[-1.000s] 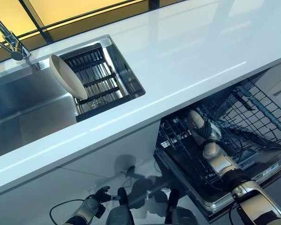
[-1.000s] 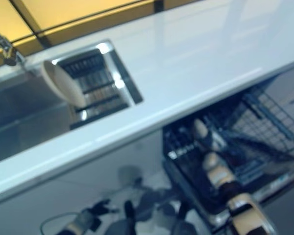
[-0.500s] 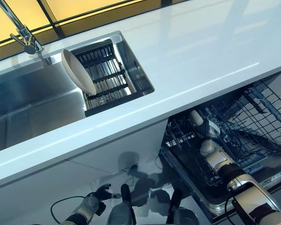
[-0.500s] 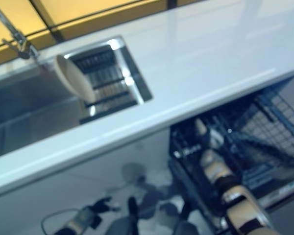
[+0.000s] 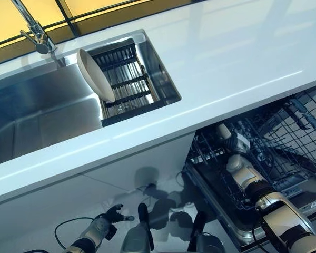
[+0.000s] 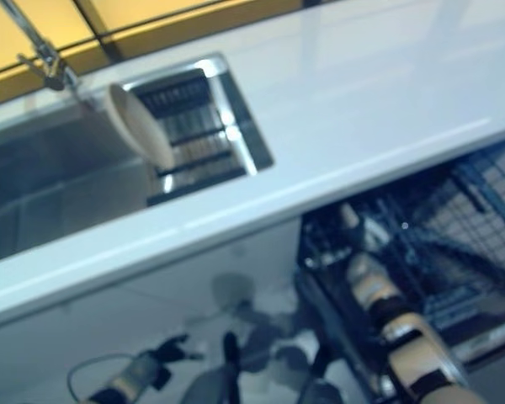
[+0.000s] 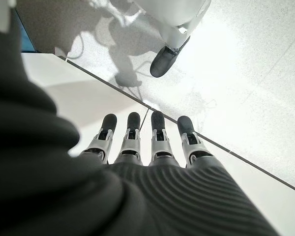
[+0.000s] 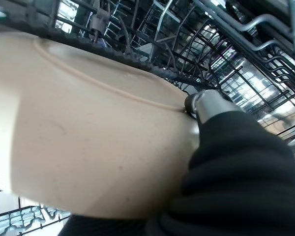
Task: Take plates into dishwasher
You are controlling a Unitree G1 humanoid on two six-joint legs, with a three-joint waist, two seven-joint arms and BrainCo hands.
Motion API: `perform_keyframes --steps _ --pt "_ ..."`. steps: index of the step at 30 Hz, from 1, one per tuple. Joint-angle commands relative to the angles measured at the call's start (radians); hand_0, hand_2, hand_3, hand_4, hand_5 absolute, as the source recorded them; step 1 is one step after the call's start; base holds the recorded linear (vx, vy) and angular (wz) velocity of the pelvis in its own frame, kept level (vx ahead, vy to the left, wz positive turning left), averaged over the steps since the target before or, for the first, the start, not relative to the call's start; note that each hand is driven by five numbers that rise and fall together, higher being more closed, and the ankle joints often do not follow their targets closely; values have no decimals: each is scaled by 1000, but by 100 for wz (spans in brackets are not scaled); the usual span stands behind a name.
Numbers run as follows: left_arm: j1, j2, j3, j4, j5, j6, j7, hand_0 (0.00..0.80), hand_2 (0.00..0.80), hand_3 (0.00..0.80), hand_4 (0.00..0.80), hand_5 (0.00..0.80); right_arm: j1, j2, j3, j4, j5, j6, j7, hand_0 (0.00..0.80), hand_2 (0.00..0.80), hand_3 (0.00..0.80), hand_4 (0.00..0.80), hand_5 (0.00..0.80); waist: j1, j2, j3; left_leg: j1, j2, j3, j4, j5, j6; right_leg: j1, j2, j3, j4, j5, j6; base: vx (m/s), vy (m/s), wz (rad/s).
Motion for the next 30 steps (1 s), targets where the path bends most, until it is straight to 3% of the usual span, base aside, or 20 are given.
perform_keyframes --steps 1,19,30 --pt "-86 31 -48 -13 -5 -22 -1 0 0 0 0 0 -19 4 7 125 5 73 24 800 800 800 800 800 28 -10 74 -25 -66 -28 3 -53 19 -40 -38 25 178 -138 17 0 0 0" --pt "-87 28 -48 -5 -12 -30 6 0 0 0 0 0 -18 20 -18 179 36 139 11 800 800 800 800 800 30 -16 73 -16 -67 -27 3 -56 26 -40 -38 30 184 -133 20 0 0 0" --pt "-90 34 -40 -16 -3 -16 3 0 0 0 0 0 3 26 -31 199 44 133 55 800 800 800 800 800 29 -24 65 -11 -67 -20 3 -59 29 -39 -41 30 185 -130 25 -14 0 2"
